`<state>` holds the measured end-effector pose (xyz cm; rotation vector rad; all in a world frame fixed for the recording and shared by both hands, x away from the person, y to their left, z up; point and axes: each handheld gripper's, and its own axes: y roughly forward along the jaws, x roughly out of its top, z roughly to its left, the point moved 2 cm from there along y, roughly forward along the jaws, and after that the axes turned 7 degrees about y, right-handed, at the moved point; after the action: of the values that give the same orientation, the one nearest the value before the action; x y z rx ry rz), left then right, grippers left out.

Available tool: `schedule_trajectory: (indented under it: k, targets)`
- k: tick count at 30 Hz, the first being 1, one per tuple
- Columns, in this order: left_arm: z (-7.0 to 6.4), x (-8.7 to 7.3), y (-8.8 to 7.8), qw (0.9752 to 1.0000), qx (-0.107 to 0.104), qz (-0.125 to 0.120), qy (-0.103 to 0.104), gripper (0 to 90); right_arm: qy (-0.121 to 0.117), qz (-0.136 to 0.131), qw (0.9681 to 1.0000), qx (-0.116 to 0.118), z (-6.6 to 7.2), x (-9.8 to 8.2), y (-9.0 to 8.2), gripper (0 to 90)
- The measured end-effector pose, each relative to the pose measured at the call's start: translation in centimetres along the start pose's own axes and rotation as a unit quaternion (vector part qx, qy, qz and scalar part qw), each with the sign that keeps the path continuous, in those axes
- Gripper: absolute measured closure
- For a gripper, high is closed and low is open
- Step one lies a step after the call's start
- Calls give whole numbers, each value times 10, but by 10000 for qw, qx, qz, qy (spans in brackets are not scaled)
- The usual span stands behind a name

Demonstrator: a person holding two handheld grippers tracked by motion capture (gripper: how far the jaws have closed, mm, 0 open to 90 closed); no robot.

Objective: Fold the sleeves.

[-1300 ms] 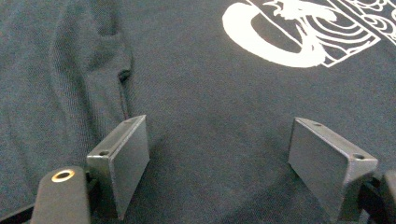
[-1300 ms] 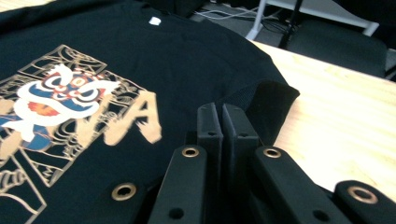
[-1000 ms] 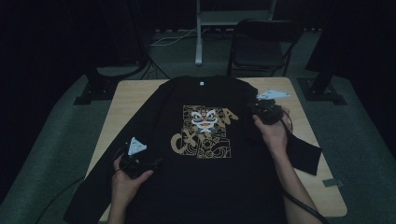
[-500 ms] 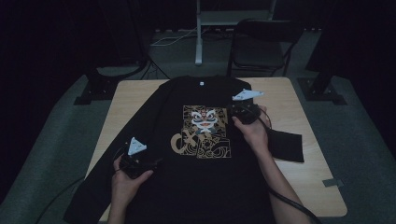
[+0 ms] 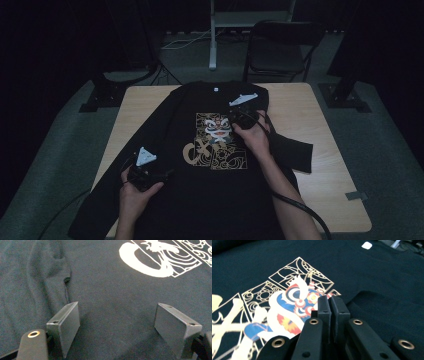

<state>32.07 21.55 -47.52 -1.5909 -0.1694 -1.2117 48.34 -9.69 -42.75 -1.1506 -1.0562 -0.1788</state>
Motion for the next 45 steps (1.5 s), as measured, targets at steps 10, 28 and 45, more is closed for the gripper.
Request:
schedule_trajectory:
  k: [10, 28, 45]
  targets:
    - [0, 0, 0, 10000, -5, -6, -13, 222, -13, 416, 9991, -101, 11, 5, 35, 855]
    - [0, 0, 0, 10000, 4, 1, -6, 222, 204, 754, 9965, -284, 10, 9, 50, 819]
    - [0, 0, 0, 10000, -7, -5, -19, 223, 376, 927, 9946, 270, 12, 11, 53, 417]
